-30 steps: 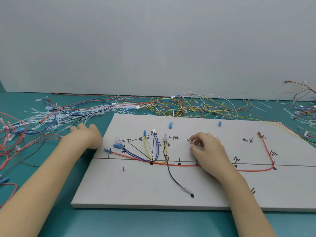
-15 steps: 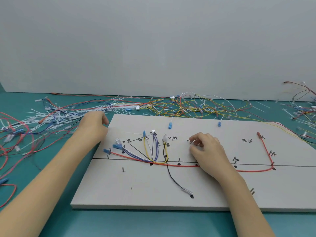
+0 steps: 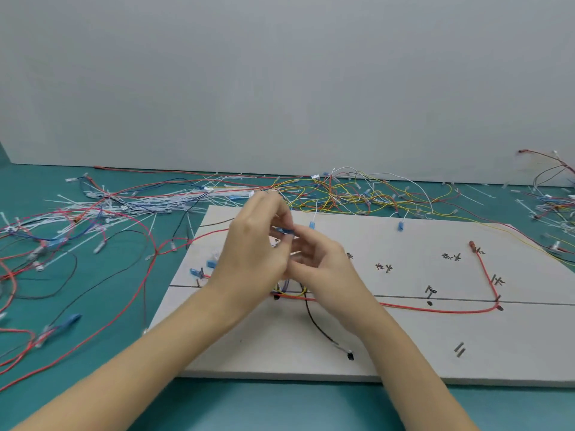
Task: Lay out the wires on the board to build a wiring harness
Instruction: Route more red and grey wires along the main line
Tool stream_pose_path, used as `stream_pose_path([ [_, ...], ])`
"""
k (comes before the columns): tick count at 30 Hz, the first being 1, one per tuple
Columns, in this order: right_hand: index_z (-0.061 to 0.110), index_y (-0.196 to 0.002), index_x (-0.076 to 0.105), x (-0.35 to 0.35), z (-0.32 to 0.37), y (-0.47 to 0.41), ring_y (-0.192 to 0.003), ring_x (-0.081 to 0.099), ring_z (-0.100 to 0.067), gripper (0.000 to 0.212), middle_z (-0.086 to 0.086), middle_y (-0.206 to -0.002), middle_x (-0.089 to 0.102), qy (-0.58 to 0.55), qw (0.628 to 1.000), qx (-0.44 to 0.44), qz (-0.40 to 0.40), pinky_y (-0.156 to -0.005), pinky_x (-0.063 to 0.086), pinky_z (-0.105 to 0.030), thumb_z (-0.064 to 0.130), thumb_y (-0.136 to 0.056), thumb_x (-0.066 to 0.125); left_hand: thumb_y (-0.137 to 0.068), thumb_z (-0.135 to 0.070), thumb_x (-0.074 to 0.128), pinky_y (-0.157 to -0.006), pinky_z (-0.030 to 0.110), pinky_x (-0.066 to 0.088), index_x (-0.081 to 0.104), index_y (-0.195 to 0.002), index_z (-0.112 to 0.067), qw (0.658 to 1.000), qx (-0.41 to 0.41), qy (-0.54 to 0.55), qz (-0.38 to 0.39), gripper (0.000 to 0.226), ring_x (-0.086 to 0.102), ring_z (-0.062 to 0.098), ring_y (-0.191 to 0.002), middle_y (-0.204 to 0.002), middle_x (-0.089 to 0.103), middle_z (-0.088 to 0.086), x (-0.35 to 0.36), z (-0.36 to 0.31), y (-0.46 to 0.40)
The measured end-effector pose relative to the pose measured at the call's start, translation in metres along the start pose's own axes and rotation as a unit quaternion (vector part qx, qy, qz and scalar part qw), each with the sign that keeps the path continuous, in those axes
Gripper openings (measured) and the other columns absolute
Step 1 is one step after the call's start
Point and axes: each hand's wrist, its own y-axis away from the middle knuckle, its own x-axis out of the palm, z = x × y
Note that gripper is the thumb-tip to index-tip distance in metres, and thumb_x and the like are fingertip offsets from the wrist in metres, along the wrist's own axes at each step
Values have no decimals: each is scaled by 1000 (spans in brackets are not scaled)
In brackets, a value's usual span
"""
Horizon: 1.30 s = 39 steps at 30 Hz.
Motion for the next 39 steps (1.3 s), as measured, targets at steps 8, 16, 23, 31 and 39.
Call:
stream_pose_path([
  [8,-6,-109,67,4,1,-12,-84,61,-24,22,-30,-106,66,-52,998,25,-40,-84,52,-51,-2,-95,50,-68,4,55,-70,28,55,54,-82,-20,970,-103,221,11,28,62,13,-89,-91,60,0,-6,-7,-6],
  [16,6,-94,73,-14,2,-28,-72,64,-15,13,-7,-79,68,-158,981,25,-108,-64,55,-23,12,-92,62,-75,-8,61,-90,37,42,55,-108,-20,981,-86,-150,93,36,53,19,-100,-106,56,-6,-19,40,-11],
  [23,7,-96,64,-58,3,-33,-85,63,-18,14,-5,-94,67,-299,940,16,-161,-80,57,-29,15,-97,52,-87,-40,63,-65,31,37,60,-80,-28,946,-142,-276,100,14,56,23,-78,-73,59,-9,-40,75,-24],
  [31,7,-87,56,-101,2,-34,-91,71,-23,30,-8,-92,73,-527,828,15,-192,-91,53,-41,18,-105,35,-81,-44,72,-52,28,31,56,-58,-19,948,-170,-187,195,38,49,14,-54,-54,49,-5,-67,109,-35],
  [39,4,-83,54,-120,-7,-26,-47,55,-13,22,-4,-68,58,-629,739,13,-241,-51,51,-20,7,-101,43,-89,-45,62,-70,36,42,63,-71,-23,907,-215,-315,180,29,50,27,-83,-73,60,-1,-87,137,-31],
])
